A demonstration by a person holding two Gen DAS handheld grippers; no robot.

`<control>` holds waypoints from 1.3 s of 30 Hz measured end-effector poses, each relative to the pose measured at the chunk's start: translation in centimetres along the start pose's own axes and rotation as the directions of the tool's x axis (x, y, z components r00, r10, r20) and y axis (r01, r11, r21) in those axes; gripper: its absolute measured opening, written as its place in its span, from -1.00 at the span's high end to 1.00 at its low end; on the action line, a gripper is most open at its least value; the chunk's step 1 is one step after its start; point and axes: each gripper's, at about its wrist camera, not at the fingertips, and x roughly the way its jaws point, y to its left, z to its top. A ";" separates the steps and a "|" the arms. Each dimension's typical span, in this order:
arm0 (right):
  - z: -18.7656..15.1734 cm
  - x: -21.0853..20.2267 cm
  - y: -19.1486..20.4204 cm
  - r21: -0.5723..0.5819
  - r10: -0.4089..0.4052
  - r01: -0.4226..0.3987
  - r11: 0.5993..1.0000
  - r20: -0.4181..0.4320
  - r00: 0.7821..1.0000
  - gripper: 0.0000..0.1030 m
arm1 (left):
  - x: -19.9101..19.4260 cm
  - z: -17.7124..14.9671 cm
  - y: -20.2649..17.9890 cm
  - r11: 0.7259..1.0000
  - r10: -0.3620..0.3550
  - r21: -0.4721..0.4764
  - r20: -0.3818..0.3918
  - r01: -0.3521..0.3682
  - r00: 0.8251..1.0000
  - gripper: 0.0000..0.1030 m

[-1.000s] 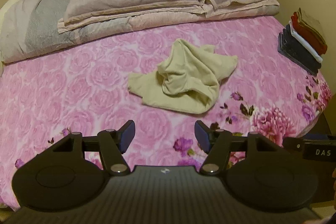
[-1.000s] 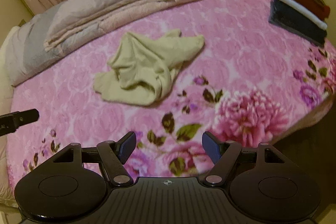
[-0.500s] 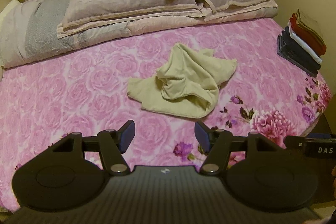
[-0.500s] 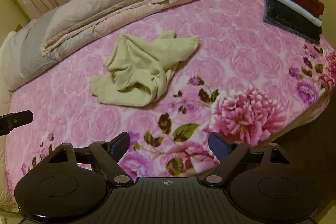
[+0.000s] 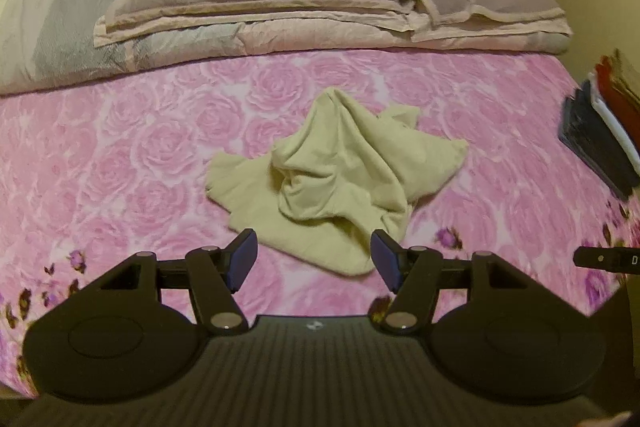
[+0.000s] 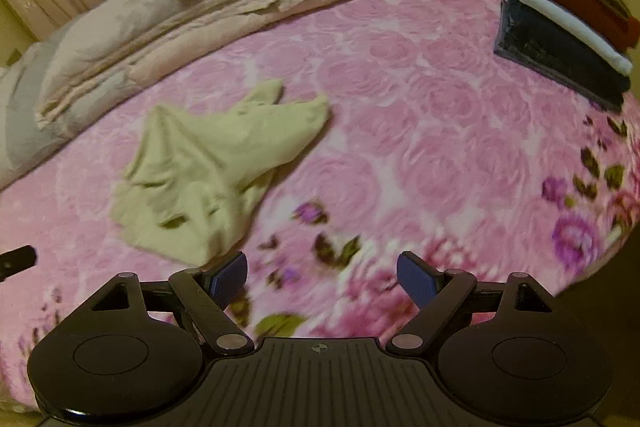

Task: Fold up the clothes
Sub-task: 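Reach both tools to the shirt and grasp its edge with the left gripper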

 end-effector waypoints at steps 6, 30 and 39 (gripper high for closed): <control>5.3 5.6 -4.5 -0.047 0.019 -0.023 0.999 -0.068 0.998 -0.65 | 5.6 1.5 -1.7 0.998 0.052 -0.045 -0.025 -0.053 0.998 -0.15; 16.0 31.1 -9.3 0.489 0.369 -0.300 0.819 -0.049 0.928 -0.10 | 25.4 8.0 0.5 0.980 -0.190 0.064 -0.021 0.191 0.982 0.87; 10.3 22.8 -8.6 0.362 0.428 -0.369 0.856 -0.096 0.899 0.85 | 14.8 -0.9 6.6 0.983 -0.180 0.004 -0.093 0.181 0.979 0.89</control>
